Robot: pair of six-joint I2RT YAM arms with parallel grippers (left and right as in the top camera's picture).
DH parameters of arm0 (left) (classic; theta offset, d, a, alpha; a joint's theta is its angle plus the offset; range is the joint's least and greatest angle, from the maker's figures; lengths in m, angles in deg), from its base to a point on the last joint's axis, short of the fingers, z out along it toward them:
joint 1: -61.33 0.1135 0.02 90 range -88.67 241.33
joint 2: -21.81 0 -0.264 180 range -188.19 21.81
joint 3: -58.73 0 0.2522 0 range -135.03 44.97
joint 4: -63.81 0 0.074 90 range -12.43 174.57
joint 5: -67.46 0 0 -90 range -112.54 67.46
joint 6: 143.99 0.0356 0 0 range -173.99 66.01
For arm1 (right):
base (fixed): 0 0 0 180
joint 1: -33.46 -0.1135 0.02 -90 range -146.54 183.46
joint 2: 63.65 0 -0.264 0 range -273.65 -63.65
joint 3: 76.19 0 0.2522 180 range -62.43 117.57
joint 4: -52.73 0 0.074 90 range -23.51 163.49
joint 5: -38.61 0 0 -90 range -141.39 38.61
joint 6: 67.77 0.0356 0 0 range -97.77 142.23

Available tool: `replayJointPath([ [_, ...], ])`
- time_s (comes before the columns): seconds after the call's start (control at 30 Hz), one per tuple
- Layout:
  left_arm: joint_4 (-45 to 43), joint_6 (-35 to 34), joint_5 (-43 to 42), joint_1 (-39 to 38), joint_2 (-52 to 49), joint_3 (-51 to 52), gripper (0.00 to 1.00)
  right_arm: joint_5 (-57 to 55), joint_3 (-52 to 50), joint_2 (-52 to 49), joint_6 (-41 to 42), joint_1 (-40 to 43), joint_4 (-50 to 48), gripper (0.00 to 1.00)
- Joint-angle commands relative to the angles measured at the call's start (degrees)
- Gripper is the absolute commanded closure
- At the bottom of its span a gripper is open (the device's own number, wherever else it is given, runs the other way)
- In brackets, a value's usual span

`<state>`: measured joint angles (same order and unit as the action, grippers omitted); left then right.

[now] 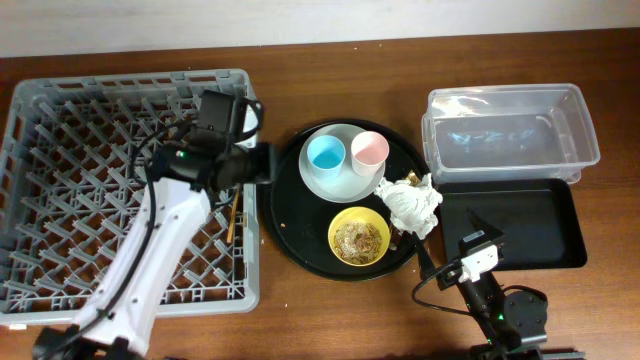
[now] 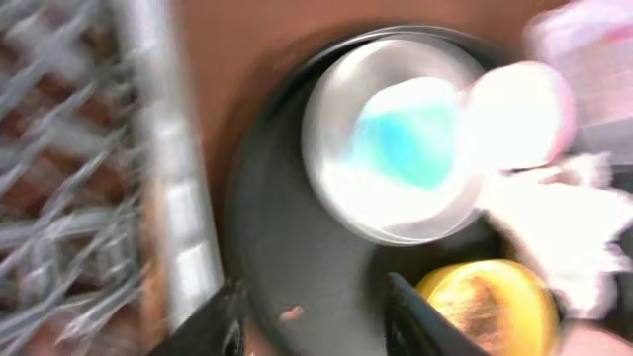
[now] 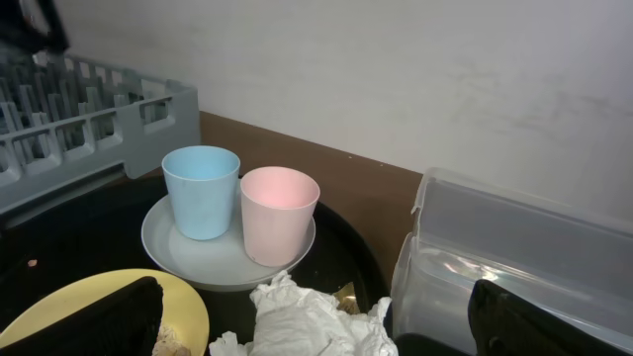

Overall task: Sort waste into correct bins and load items into the dishwasher rack
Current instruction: 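Reach left gripper to the blue cup on the plate and grasp it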

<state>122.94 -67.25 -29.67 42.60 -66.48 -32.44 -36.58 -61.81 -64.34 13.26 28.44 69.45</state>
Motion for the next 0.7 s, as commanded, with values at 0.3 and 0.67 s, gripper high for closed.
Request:
replayJointPath([
  [0.3,-15.9,4.6,4.0,-17.1,-8.8,-1.0,0.72,-0.3,-0.3,0.3,0.5,0.2,0.2,0.02],
  [0.67,-19.8,5.7,15.8,-18.0,-19.3,-1.0,0.72,-0.3,-0.3,0.3,0.5,0.2,0.2,0.01],
])
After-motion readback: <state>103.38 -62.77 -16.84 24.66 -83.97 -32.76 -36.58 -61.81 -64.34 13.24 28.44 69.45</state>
